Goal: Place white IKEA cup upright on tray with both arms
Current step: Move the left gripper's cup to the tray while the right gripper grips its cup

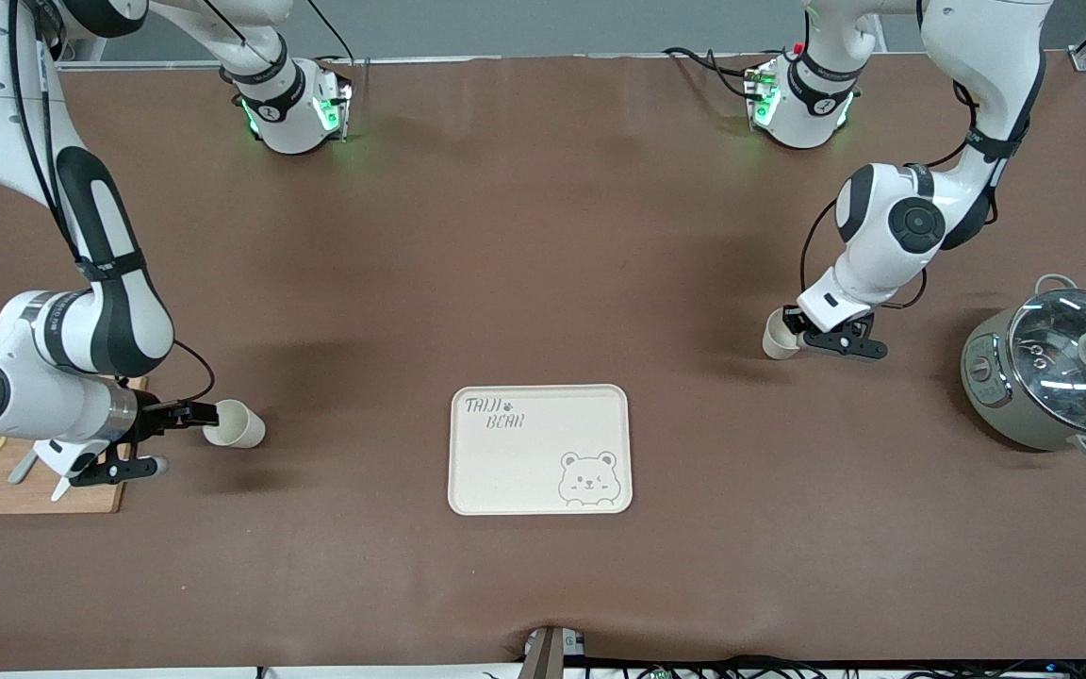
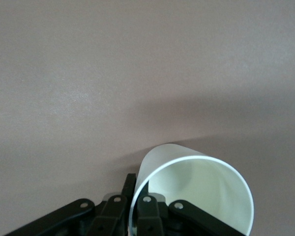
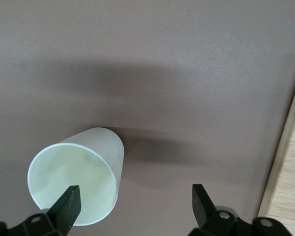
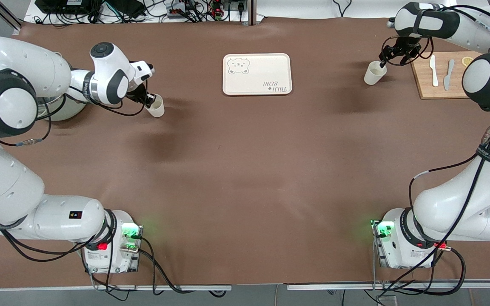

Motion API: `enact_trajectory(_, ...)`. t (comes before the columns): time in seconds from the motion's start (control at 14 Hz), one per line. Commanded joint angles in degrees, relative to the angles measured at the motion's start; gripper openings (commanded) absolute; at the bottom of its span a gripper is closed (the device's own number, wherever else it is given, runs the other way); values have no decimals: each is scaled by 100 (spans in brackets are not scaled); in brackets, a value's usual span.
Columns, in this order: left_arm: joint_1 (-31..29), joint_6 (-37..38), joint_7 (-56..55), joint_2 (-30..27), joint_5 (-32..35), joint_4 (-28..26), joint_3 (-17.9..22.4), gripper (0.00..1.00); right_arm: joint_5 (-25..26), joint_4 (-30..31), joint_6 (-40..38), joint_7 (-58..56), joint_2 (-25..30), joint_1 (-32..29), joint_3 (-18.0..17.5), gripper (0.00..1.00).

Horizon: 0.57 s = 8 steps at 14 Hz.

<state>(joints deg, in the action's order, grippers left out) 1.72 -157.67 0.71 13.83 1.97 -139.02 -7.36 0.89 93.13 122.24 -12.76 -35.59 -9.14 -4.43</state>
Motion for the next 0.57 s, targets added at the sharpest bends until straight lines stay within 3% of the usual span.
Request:
enact_trajectory(0.0, 126, -19, -630, 102, -30, 400, -159, 0, -98, 47, 177, -51, -71, 18, -5, 100)
enact_trajectory(0.29, 205, 918, -2229, 488, -30, 1672, -774, 0, -98, 47, 335, -51, -167, 18, -5, 100)
enact_trajectory(0.5, 590, 2533, -3607, 1154, -30, 3488, -1013, 0, -98, 47, 397, -51, -221, 35, -5, 100)
